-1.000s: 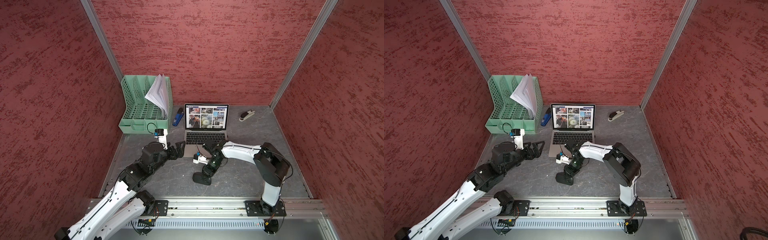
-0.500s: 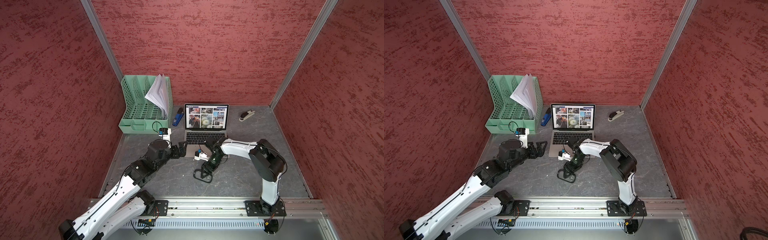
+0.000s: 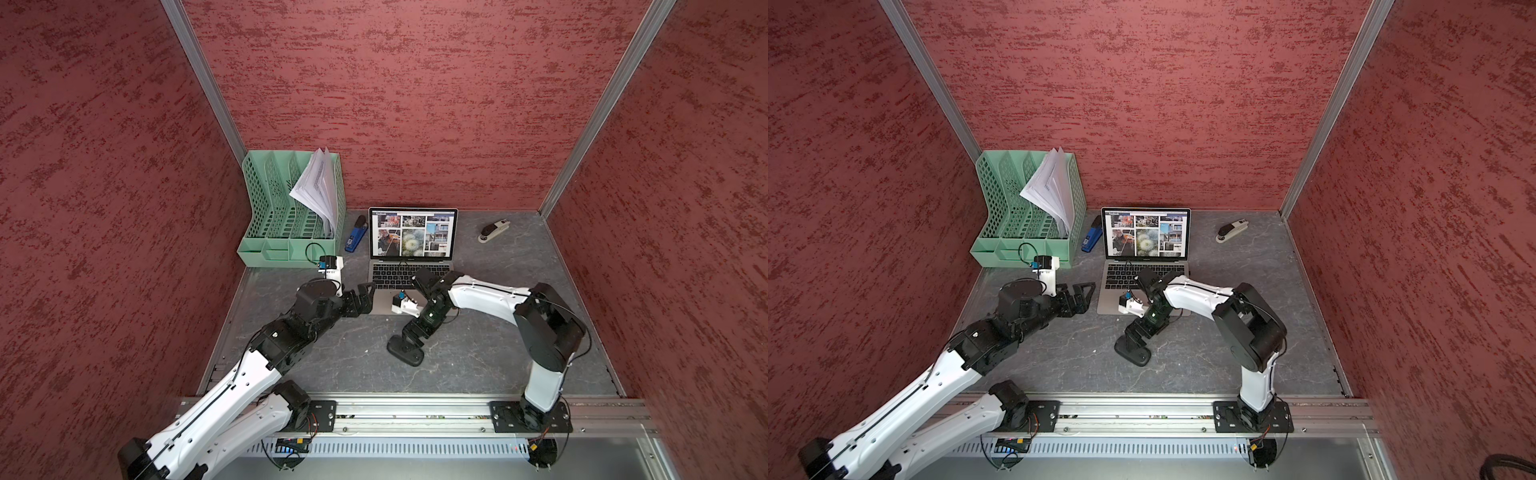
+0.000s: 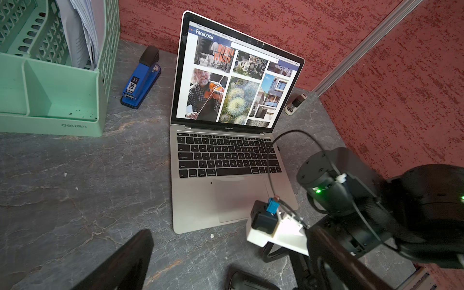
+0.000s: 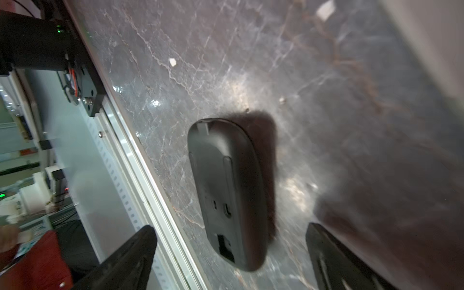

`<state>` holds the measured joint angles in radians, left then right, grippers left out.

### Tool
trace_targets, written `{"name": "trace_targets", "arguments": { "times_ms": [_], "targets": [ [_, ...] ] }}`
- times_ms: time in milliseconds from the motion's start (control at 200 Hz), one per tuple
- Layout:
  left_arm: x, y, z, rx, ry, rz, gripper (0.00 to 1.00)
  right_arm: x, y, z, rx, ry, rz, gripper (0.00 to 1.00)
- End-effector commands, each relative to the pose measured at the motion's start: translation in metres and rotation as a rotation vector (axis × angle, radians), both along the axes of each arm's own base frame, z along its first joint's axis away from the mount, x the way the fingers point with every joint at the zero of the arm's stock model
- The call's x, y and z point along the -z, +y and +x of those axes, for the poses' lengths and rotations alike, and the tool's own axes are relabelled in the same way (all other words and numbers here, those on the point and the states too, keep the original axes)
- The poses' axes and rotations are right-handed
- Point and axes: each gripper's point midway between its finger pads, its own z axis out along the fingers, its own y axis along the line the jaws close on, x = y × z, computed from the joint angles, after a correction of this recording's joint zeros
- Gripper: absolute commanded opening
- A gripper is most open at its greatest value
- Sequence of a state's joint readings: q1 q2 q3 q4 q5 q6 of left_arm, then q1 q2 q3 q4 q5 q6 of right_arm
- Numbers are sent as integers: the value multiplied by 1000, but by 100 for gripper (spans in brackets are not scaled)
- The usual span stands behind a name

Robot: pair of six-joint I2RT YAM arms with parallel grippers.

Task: Remove the wireless mouse receiver from the laptop
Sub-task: Place the mouse at the center of the board, then take out the USB plug from the USB port.

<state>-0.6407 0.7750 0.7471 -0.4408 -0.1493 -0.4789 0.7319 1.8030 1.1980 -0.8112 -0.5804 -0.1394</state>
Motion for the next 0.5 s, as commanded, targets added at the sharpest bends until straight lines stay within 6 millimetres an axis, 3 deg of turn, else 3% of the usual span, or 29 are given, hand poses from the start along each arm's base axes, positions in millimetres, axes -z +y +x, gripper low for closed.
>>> {"name": "trace_targets", "arguments": {
  "times_ms": [0,100,170,265,391,496],
  "targets": [
    [-5,3,4,-12,-24,35,100,-40,-23,45,110,-268,-53,98],
    [-9,9,11,-48,-21,40,100,-83,-44,68,240,-443,-61,99],
    [-9,10,19,-60,-14,26,100,-119,-57,73,350,-520,-10,98],
    [-1,7,36,-47,57,-9,100,-143,-75,74,476,-571,35,98],
    [35,15,70,-110,338,-87,100,-164,-111,85,645,-626,-61,98],
    [82,10,85,-116,597,-85,100,-178,-140,100,767,-671,-140,99]
  ]
}}
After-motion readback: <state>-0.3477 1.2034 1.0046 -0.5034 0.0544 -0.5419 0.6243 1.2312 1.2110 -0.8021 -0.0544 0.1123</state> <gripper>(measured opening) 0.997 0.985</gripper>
